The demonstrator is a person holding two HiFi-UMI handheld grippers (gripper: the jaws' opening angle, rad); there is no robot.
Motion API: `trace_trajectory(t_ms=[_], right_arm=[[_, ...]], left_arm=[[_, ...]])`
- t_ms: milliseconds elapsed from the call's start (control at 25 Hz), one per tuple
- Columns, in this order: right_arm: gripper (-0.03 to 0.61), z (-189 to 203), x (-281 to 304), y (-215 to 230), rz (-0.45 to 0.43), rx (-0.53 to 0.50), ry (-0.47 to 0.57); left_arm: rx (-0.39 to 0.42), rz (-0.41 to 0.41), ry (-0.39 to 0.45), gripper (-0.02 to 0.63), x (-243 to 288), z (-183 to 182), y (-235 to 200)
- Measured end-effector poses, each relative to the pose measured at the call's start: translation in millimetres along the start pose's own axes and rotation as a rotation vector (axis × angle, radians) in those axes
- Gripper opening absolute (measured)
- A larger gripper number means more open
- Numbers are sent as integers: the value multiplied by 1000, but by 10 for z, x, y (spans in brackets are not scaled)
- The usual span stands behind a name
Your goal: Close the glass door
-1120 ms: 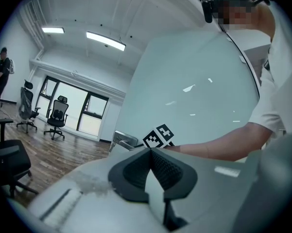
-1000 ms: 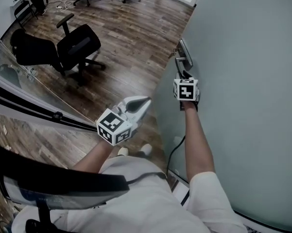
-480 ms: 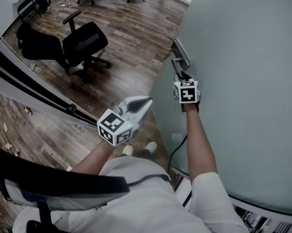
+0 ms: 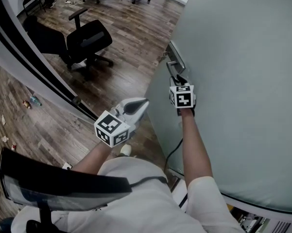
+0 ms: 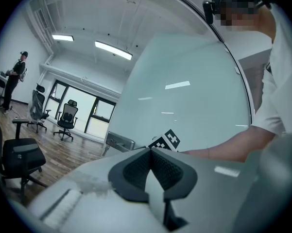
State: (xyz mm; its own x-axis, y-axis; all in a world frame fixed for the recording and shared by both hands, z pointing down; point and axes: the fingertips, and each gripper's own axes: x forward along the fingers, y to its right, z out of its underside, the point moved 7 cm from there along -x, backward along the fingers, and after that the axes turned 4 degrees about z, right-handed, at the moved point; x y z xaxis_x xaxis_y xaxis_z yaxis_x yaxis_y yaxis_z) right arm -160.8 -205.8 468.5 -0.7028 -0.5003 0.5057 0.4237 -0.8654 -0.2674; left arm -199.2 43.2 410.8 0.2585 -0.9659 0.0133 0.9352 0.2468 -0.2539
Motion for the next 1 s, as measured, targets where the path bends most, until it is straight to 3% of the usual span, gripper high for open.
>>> trace_trajectory(t_ms=[480, 1000], right_arm=[[107, -32, -191, -326, -56, -22, 34], [106, 38, -566, -901, -119, -54, 63]], left_arm=[[-4, -131, 20, 5, -302, 33, 391], [-5, -297, 28, 5, -1146, 341, 949]])
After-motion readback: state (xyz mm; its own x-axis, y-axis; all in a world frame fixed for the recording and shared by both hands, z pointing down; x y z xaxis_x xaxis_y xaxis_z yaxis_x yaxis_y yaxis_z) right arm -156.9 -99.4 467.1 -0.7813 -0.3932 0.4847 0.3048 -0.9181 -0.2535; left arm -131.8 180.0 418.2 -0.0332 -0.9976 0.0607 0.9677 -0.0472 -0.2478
